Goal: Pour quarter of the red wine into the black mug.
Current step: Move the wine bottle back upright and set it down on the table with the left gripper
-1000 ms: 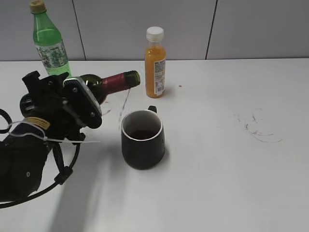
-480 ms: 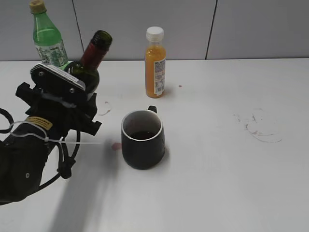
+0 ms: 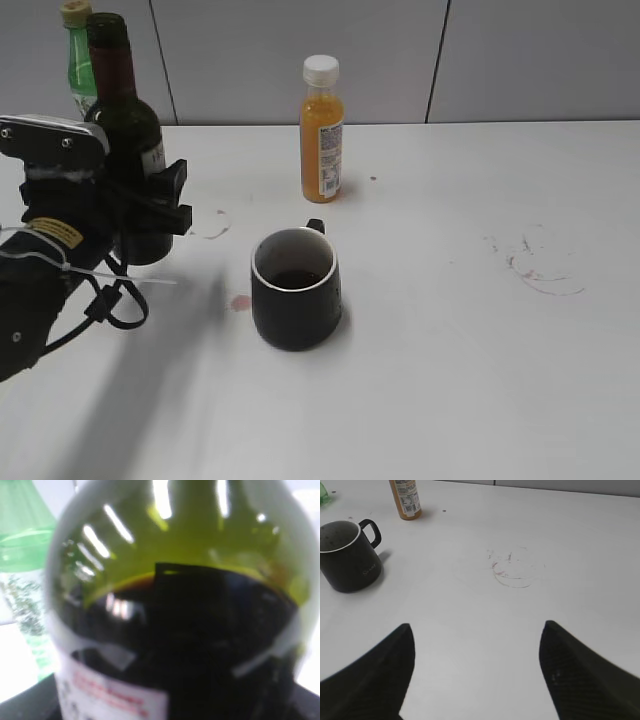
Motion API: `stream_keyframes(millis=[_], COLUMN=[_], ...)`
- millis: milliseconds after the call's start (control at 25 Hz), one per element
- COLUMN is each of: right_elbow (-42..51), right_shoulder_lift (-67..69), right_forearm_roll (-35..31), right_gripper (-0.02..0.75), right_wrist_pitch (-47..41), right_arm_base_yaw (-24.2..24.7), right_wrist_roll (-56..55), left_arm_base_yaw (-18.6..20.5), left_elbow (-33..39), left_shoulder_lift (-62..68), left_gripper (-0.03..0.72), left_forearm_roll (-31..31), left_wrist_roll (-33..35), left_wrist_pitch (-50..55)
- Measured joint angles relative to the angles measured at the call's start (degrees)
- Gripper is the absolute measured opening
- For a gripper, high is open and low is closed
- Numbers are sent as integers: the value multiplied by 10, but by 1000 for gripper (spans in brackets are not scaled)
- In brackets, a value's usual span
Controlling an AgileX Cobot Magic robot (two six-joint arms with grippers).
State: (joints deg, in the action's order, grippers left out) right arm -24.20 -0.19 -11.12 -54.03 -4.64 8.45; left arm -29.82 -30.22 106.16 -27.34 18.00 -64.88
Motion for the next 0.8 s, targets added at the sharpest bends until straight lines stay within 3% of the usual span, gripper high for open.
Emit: stream_keyframes(millis=[160, 320, 800], right_elbow=[0, 0, 0], right_shoulder_lift=[0, 0, 0], right_forearm_roll=[0, 0, 0], right_gripper=[585, 585, 585], right_wrist_pitch=[0, 0, 0], right_arm_base_yaw=[0, 0, 0], right_wrist_roll=[0, 0, 0], left_arm_base_yaw=[79, 132, 141], left_elbow=[-5, -35, -170], left_shoulder_lift=[0, 0, 69], left_gripper=[546, 546, 546], left_forearm_roll=[149, 239, 374], left_wrist_roll=[-69, -89, -180], left_wrist_pitch=[1, 12, 84])
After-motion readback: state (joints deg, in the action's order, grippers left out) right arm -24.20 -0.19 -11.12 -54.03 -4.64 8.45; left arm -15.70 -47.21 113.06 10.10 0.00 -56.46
